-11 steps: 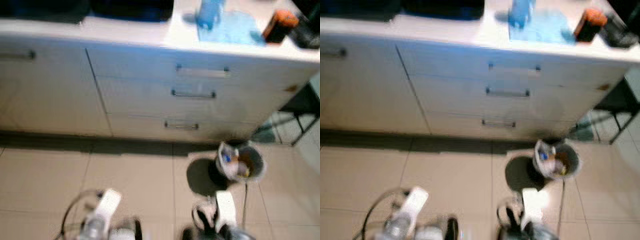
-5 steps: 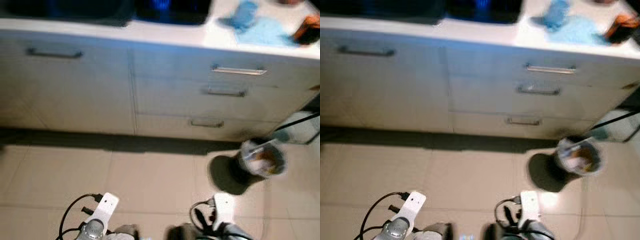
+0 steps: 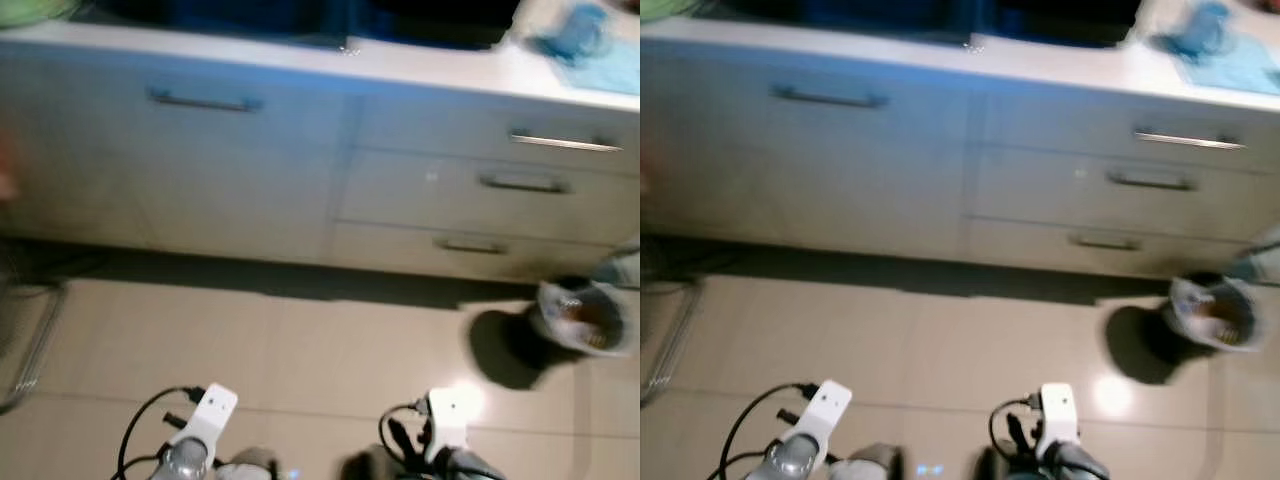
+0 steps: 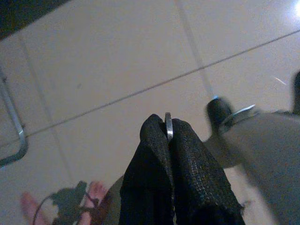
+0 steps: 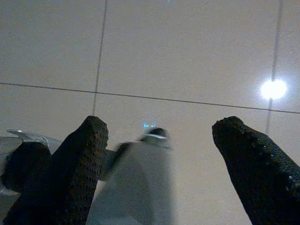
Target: Kitchen organization
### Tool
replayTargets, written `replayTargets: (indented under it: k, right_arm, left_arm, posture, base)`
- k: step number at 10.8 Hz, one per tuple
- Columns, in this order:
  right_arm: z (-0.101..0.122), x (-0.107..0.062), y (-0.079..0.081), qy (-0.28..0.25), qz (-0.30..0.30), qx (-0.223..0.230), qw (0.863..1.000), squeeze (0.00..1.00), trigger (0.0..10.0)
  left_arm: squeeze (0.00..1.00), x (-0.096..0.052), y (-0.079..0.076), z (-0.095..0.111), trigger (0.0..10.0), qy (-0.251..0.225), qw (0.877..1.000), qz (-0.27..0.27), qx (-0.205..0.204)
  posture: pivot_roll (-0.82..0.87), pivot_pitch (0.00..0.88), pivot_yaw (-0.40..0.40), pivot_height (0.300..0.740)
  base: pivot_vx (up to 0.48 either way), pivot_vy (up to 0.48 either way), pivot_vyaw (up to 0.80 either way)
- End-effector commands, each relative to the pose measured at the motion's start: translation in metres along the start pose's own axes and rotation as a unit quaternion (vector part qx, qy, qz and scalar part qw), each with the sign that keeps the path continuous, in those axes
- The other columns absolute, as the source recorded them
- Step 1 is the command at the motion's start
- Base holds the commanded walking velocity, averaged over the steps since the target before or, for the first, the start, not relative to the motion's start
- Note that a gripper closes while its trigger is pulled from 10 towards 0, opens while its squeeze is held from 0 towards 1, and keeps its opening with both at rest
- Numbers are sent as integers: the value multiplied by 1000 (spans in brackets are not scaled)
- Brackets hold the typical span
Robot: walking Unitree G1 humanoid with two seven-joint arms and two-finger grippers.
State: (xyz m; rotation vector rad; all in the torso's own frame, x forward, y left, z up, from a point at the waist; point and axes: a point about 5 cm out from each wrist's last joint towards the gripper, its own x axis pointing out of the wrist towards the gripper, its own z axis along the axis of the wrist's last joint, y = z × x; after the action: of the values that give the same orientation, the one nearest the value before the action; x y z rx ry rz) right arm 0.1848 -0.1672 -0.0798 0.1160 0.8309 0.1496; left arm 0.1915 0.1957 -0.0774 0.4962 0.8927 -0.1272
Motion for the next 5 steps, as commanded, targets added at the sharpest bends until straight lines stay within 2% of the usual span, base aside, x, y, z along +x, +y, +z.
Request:
replayTargets:
  k: [1,3,4,5]
  right_arm:
    - [-11,-5,-8,19,-9,2,1000,0,10000]
    - [-11,-5,-8,20,-8,1,1000,0,10000]
    - [-12,-5,-8,20,-7,1,1000,0,10000]
    - [-12,-5,-8,21,-7,1,1000,0,10000]
  left_arm:
    - [0,-3,-10,-12,10000,24,1000,-15,4]
    - [0,-3,-9,-12,10000,22,1000,-15,5]
    - [0,-2,-9,-10,10000,19,1000,-13,3]
    - [0,-2,-9,-9,10000,16,1000,-14,4]
  posture:
    - [85,207,-47,740]
    - [85,205,-46,740]
    - [86,204,-46,740]
    - [87,204,-46,740]
  base:
    - [0,480,0]
    - [0,480,0]
    - [0,304,0]
    - [0,0,0]
